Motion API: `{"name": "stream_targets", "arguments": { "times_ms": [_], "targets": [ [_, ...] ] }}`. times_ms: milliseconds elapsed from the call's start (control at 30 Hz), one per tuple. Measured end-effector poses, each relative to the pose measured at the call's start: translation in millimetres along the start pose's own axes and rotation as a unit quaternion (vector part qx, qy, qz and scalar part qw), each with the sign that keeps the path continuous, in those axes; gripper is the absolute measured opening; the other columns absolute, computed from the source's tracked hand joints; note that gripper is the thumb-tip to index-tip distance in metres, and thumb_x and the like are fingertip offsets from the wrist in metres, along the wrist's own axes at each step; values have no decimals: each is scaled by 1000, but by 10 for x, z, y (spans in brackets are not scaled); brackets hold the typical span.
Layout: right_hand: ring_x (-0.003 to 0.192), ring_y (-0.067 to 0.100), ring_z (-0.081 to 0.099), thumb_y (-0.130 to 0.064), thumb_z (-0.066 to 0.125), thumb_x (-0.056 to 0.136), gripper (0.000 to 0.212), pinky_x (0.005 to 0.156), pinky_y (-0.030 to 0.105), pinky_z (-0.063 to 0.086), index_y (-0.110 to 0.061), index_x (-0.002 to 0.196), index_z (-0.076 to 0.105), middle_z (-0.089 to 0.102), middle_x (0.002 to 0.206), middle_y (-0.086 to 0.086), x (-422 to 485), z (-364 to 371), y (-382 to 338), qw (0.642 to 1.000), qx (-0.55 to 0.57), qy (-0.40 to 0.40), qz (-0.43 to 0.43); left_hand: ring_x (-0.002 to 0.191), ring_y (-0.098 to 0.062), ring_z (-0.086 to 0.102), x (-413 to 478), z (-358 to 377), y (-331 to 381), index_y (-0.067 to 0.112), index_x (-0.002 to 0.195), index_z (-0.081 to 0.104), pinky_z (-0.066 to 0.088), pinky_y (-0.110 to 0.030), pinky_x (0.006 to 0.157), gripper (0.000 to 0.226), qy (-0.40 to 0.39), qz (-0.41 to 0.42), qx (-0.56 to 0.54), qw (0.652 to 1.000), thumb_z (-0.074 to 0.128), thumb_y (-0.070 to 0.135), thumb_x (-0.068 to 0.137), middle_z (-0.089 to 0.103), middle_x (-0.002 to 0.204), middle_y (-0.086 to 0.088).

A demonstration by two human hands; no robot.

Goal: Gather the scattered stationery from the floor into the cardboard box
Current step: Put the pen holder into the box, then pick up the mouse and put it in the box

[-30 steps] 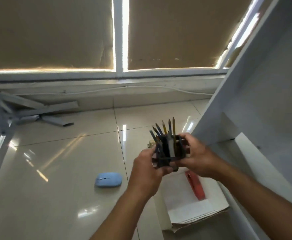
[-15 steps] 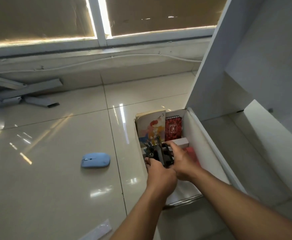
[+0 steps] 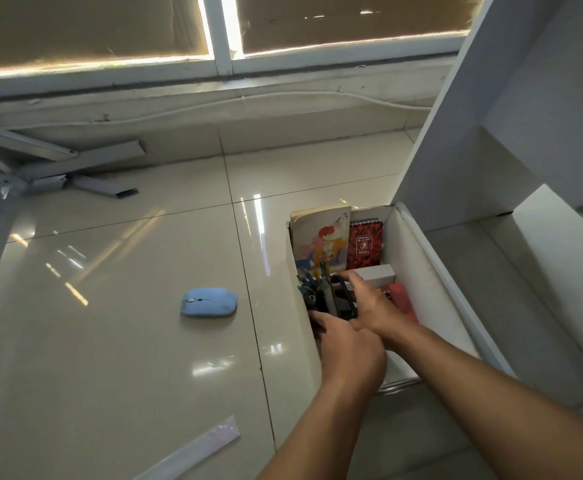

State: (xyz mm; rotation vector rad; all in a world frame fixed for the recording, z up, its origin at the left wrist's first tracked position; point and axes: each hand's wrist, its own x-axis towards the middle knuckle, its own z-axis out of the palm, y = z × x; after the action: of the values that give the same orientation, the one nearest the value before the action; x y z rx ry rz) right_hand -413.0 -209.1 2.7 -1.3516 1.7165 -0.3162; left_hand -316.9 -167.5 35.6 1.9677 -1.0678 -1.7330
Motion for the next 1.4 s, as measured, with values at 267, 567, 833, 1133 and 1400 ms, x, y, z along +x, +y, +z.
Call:
{"name": "stream_targets", "arguments": {
  "times_ms": [267,567,833,1133,1400],
  "targets": [
    [145,30,38,5,74,85,108,102,32,46,-32,162,7,32,162,11,-188,-162,-278,996,-42,-57,53,130,-34,55,-281,-328,146,7,153,35,51,-43,104,61,-68,-8,45,997,54,10,95,54,144,-18],
    [85,8,65,-9,59,99,29,66,7,44,-18,125,67,72,115,3,-94,-431,-1705,942,-155,215,-205,80,-27,74,-63,-1927,700,14,87,73,62,-44,80,21,140,200,83,966,54,23,86,77,87,-5],
    [89,25,69,-19,68,91,15,83,33,57,-17,105,73,72,108,9,305,1335,-1711,968,-196,45,-147,102,-22,68,302,-2550,-632,21,113,75,47,-25,84,28,194,110,199,954,60,17,90,73,114,-3],
    [138,33,38,-10,65,92,64,101,44,47,-13,148,35,38,151,6,775,2022,-1214,926,-347,54,-138,111,-15,63,449,-2594,-1389,21,136,62,49,-27,97,42,161,87,211,960,63,19,95,66,128,4],
    [111,27,54,-11,72,85,51,81,40,49,-21,129,49,60,126,0,807,2005,-1144,929,-330,48,-164,140,-21,47,582,-2471,-1245,19,158,33,39,-37,116,63,134,63,197,969,58,23,100,44,157,-2]
  ]
}}
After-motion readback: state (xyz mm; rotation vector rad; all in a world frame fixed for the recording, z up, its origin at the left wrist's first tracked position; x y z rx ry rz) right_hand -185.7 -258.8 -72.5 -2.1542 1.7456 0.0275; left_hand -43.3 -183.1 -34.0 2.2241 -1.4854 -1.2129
